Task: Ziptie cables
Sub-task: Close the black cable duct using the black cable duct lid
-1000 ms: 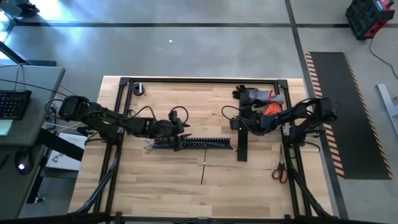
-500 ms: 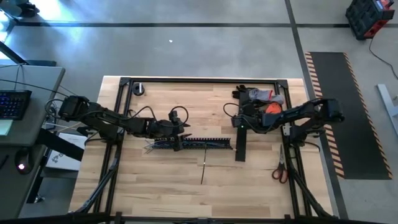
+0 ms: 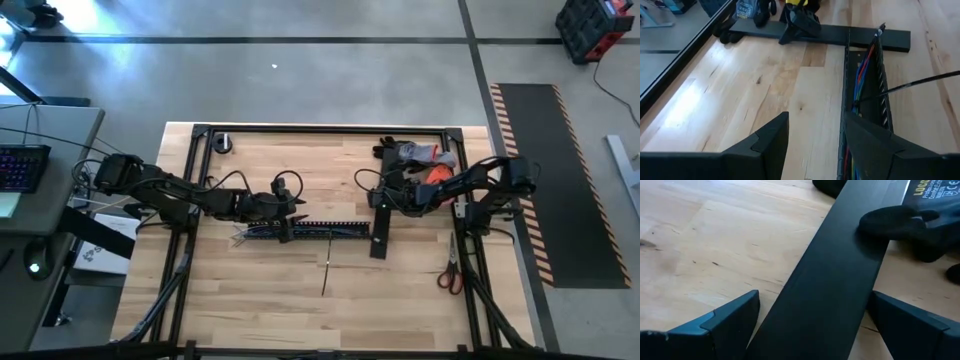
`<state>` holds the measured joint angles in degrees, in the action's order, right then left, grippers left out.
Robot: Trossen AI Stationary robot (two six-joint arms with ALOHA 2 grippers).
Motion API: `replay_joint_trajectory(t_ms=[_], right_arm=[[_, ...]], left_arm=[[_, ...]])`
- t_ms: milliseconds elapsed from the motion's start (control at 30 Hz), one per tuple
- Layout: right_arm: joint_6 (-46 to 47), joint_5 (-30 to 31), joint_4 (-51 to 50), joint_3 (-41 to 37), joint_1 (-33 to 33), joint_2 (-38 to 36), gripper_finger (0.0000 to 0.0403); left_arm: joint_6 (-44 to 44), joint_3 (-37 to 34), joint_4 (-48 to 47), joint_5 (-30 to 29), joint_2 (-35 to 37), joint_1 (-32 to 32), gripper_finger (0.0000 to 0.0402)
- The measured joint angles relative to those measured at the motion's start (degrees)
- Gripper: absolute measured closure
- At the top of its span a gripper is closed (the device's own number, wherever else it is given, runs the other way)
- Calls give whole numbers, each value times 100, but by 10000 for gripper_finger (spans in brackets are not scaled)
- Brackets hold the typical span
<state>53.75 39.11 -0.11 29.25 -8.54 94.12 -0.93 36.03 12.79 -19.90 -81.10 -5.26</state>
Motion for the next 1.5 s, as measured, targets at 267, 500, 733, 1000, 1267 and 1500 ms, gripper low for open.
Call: replay_joint_trajectory(t_ms=[267, 500, 733, 1000, 1267, 1500], right_arm=[[-306, -12, 123, 1, 29, 7, 72], [-621, -212, 207, 5, 16, 7, 148], [-943, -604, 96, -9, 9, -294, 187], [-1387, -1088, 124, -15, 16, -1017, 188], [-1928, -1471, 167, -15, 44, -1484, 188], [-2031, -2225, -36, -6, 22, -1698, 188]], left_arm=[[-39, 0, 1, 2, 0, 0, 228], [-46, 0, 47, 2, 0, 0, 228], [-98, 0, 44, 2, 0, -2, 228], [-96, 0, 40, 2, 0, -4, 228], [-95, 0, 29, 5, 4, -4, 228], [-92, 0, 28, 6, 61, -4, 228]])
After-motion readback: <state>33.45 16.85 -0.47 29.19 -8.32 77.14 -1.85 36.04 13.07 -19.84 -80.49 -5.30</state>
